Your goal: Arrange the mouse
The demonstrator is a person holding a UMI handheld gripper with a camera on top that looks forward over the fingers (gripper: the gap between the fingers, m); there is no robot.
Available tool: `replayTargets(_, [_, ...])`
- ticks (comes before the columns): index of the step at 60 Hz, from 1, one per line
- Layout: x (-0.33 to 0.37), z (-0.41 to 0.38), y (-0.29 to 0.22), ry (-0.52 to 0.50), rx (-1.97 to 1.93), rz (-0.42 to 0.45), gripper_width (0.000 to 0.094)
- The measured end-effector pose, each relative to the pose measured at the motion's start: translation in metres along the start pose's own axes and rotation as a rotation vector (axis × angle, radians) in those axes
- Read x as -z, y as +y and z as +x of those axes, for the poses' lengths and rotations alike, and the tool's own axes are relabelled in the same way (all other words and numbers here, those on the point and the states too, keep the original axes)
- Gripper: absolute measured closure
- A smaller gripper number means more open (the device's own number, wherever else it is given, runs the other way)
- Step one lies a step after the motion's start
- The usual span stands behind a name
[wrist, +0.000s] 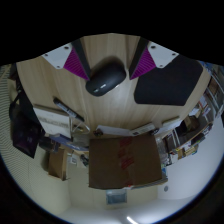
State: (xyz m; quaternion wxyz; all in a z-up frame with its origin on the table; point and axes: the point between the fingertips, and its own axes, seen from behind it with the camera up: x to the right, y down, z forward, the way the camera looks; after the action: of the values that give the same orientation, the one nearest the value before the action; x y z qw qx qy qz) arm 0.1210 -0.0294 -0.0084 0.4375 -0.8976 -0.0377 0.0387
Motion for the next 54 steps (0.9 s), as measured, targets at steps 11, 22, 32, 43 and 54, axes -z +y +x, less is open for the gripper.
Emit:
replayTargets(11, [-0.029, 0.006, -0.021, 0.003, 0.044, 0.015, 0.0159])
replayTargets(22, [-0.044, -0.007, -0.032, -0.055, 0.100, 0.049, 0.0413])
replayTargets(32, [-0.044, -0.005, -0.030, -0.037, 0.067, 0.035, 0.0505])
replayTargets(43, [-0.025, -0.010, -0.048, -0.068, 0.006, -0.002, 0.0583])
replayTargets(54, [0.039, -0.053, -0.154, -0.024, 0.028, 0.203, 0.0585])
